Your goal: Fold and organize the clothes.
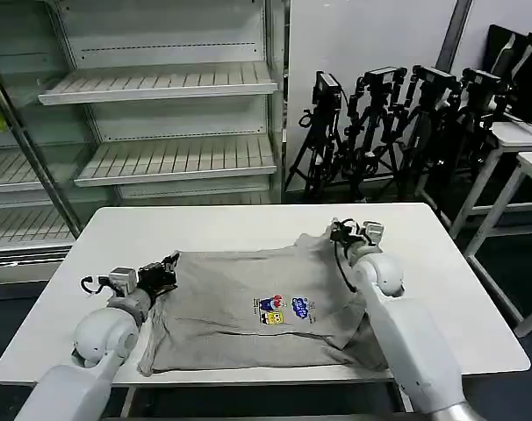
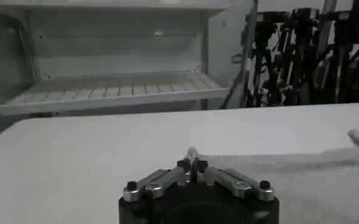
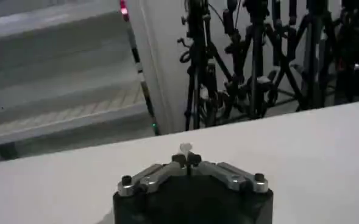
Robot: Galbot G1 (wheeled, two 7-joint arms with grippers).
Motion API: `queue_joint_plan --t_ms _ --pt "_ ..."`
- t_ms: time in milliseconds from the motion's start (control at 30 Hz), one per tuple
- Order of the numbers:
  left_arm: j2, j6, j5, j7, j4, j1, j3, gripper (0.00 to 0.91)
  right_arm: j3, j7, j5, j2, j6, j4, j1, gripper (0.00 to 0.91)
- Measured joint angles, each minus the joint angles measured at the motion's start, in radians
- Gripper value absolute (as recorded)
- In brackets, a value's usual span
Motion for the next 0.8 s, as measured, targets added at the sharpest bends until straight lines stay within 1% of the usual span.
queue_joint_plan --t_ms 233,400,567,800 --pt "0.034 -0.005 0.017 0.019 -0.077 0.077 -0.042 0.020 0.035 -0.002 -0.011 -0.059 0.009 0.167 -0.105 0.000" --pt "0.056 -0.009 0.046 0.029 -0.138 0.142 -0.068 0.020 0.081 -0.012 -0.025 -0.098 0.013 0.294 -0.215 0.000" --pt "0.076 -0.016 0.079 0.037 -0.196 0.205 -0.090 0.020 0.145 -0.028 -0.048 -0.112 0.017 0.417 -0.353 0.000" --pt "0.087 -0.043 0.158 0.051 -0.256 0.308 -0.100 0.020 0.227 -0.049 -0.103 -0.106 0.029 0.556 -0.542 0.000"
